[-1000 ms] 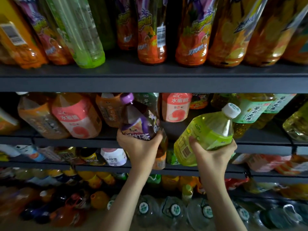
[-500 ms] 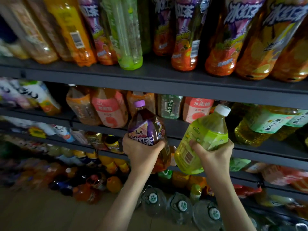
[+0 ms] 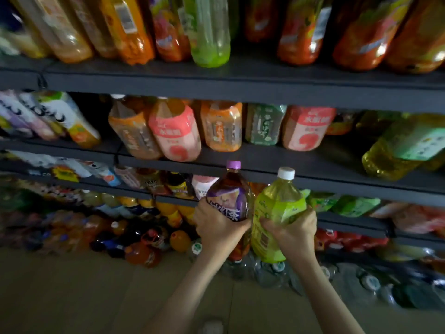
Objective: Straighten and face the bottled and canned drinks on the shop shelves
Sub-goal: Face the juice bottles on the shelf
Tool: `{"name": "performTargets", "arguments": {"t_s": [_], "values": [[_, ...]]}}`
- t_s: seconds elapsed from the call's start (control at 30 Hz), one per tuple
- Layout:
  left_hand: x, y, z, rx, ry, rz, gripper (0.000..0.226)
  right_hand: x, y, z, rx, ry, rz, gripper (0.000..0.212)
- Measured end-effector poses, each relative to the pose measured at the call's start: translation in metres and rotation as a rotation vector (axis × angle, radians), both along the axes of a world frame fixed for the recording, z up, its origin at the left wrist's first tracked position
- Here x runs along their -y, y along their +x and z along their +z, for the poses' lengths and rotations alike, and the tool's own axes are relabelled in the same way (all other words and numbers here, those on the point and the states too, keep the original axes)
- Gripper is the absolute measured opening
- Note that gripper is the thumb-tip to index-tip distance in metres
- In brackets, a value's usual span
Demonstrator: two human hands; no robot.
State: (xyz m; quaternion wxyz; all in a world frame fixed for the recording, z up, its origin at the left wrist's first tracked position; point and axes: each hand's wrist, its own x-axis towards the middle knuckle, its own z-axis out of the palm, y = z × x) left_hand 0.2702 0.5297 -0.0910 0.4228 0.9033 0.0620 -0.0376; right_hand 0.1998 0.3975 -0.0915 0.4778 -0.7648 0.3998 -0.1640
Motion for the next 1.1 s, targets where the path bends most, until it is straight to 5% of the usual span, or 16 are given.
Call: {"name": "performTargets", "arguments": {"t_s": [0.5, 0.73, 1.1], "values": [[0.032, -0.123, -0.227, -0.440, 0.468, -0.599, 0.113, -0.045, -0.155, -0.237, -0.556, 0.407, -0.639, 0.095], [0.065, -0.214, -0.397, -0.510, 0.669, -0.867, 0.116, -0.044, -0.253, -0.418, -0.637, 0.662, -0.878, 0.096], [0.090, -0.274, -0.660, -0.458, 0.821, -1.165, 0.110, -0.041, -0.312, -0.682, -0.819, 0.701, -0.920, 0.109]]}}
